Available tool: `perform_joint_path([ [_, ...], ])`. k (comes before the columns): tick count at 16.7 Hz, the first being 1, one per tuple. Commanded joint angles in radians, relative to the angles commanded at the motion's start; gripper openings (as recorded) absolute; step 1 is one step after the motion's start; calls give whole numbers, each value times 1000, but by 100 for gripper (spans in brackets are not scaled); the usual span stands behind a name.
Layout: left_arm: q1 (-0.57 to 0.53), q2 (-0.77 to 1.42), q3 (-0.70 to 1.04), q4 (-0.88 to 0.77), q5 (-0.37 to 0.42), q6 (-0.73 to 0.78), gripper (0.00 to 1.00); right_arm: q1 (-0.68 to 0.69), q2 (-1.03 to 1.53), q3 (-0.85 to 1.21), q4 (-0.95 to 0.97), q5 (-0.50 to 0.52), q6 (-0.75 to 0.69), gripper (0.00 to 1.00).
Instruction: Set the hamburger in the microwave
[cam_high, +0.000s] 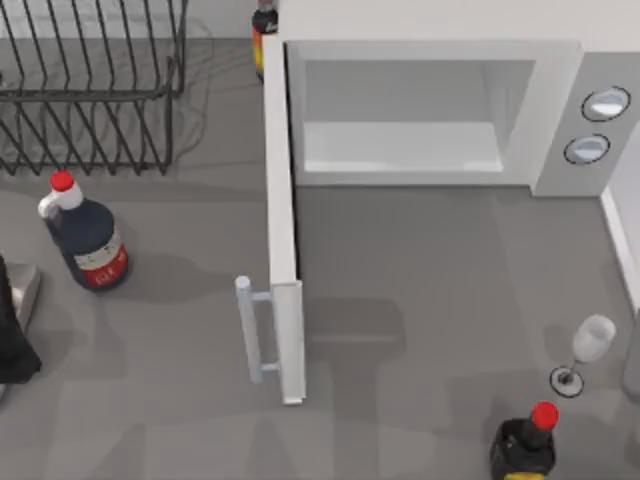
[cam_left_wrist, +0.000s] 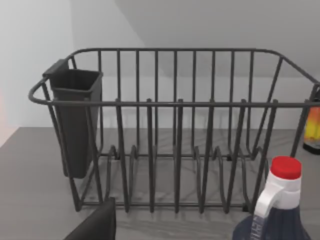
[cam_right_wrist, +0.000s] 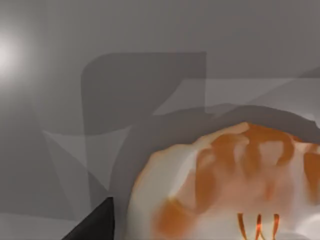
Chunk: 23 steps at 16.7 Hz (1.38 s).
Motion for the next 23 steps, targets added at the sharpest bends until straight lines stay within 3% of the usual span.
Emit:
perform_joint_path([
  [7, 0, 0, 0, 0, 0, 0, 100, 2, 45, -42, 71, 0, 1, 100],
  [20, 0, 0, 0, 0, 0, 0, 100, 2, 45, -42, 71, 0, 1, 2],
  [23, 0, 0, 0, 0, 0, 0, 100, 2, 45, -42, 71, 0, 1, 0],
])
